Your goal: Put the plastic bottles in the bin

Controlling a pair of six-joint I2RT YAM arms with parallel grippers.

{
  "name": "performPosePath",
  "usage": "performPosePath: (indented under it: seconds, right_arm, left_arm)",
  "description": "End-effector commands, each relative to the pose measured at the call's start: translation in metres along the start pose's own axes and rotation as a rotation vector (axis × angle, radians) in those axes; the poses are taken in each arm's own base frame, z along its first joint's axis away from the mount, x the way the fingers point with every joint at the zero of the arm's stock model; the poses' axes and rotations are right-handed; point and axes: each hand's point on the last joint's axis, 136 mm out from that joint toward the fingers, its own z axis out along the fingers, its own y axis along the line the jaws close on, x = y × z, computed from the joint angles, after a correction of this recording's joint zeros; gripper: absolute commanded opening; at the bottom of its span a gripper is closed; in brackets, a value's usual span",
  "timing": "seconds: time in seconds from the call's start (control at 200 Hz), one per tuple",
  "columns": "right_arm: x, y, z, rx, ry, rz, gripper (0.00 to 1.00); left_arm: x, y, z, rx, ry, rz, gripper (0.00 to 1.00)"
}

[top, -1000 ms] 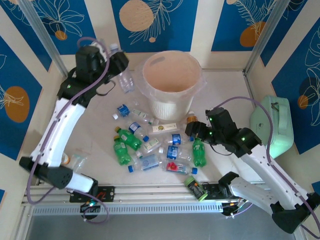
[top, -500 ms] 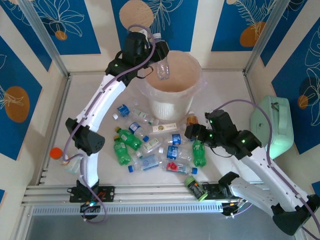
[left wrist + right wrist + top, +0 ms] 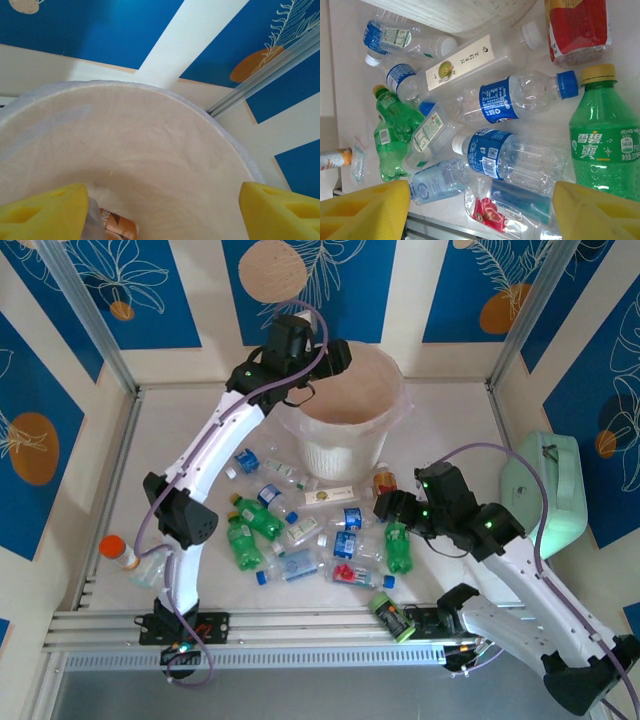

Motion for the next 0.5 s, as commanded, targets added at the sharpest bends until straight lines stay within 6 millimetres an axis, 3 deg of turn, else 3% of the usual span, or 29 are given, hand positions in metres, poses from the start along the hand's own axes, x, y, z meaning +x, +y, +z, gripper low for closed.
performPosePath:
  seconds: [0.0,0.135,0.23,0.345,0.495]
  right_arm:
    - [-0.005,0.007,-0.009,-0.018,-0.005,-0.017,0.76]
    - [-0.010,0.007,-0.011,-0.016,-0.015,-0.021,0.76]
    - [-0.012,0.008,-0.014,-0.021,-0.024,-0.024,0.76]
    - [-0.011,0.007,-0.012,-0.030,-0.025,-0.019,0.76]
    - [-0.009,0.009,-0.006,-0.043,-0.012,-0.012,0.76]
  left_arm:
    - [-0.027,-0.020,-0.039,0.019,-0.078,0.068,0.80]
    - [-0.036,-0.021,-0.077,-0.005,-0.093,0.149,0.83]
    - [-0.030,-0.002,-0.107,-0.074,-0.069,0.213,0.87]
    - [-0.013,0.044,-0.144,-0.179,-0.046,0.222,0.88]
    - [0.017,0.131,-0.190,-0.332,-0.024,0.101,0.90]
